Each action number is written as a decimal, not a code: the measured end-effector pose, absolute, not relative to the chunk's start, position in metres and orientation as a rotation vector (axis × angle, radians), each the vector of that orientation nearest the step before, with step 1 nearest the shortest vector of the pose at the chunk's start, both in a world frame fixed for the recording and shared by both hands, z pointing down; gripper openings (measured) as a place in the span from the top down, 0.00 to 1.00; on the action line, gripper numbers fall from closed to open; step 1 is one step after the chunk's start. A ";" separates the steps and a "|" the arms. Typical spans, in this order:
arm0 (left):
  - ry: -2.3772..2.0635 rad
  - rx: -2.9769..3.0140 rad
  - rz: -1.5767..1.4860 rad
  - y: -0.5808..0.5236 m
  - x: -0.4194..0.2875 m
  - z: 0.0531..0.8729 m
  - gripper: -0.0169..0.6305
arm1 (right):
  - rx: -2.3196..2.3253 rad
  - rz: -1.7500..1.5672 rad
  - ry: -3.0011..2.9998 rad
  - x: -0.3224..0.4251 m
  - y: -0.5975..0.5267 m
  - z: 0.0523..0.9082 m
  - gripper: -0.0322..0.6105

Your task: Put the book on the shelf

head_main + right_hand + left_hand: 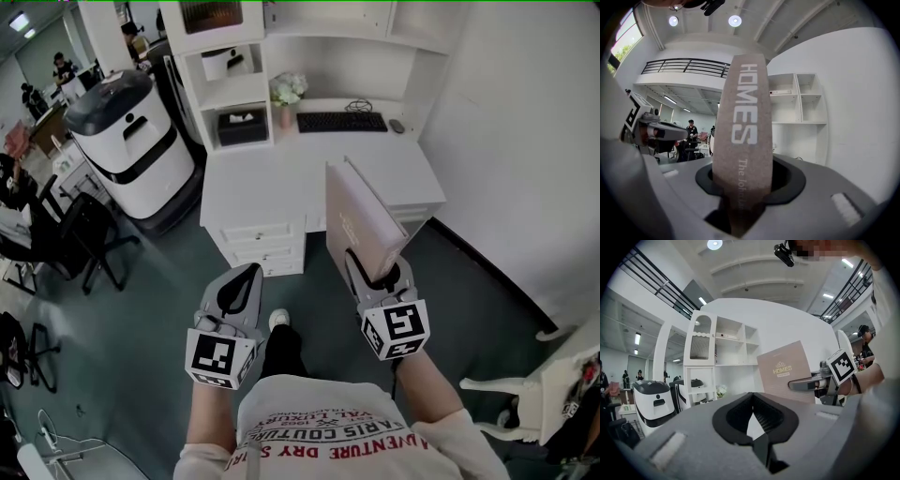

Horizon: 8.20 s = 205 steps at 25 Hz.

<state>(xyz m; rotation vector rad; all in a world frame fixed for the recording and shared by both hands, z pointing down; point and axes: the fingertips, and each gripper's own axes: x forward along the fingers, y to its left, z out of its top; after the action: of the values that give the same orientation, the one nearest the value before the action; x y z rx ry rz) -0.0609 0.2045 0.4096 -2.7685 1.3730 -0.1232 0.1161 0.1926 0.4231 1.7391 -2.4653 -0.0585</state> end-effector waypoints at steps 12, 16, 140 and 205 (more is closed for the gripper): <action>1.304 -2.791 -0.073 0.028 -0.084 0.403 0.96 | 1.786 -0.070 -2.431 0.093 0.023 0.414 0.67; 1.280 -2.790 -0.058 -0.044 -0.101 0.390 0.96 | 1.809 -0.082 -2.427 0.077 -0.047 0.400 0.67; 1.374 -2.661 0.008 -0.360 -0.034 0.324 0.96 | 1.725 -0.677 -2.614 0.082 -0.495 0.129 0.58; 1.449 -2.681 -0.046 -0.313 -0.045 0.358 0.96 | 1.477 -0.278 -2.732 0.092 -0.323 0.369 0.95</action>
<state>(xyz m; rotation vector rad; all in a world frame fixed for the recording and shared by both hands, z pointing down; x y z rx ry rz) -0.0454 -0.3129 0.3581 -2.6811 1.4492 -0.0463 0.0917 -0.3228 0.3695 1.4773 -2.7320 -0.2783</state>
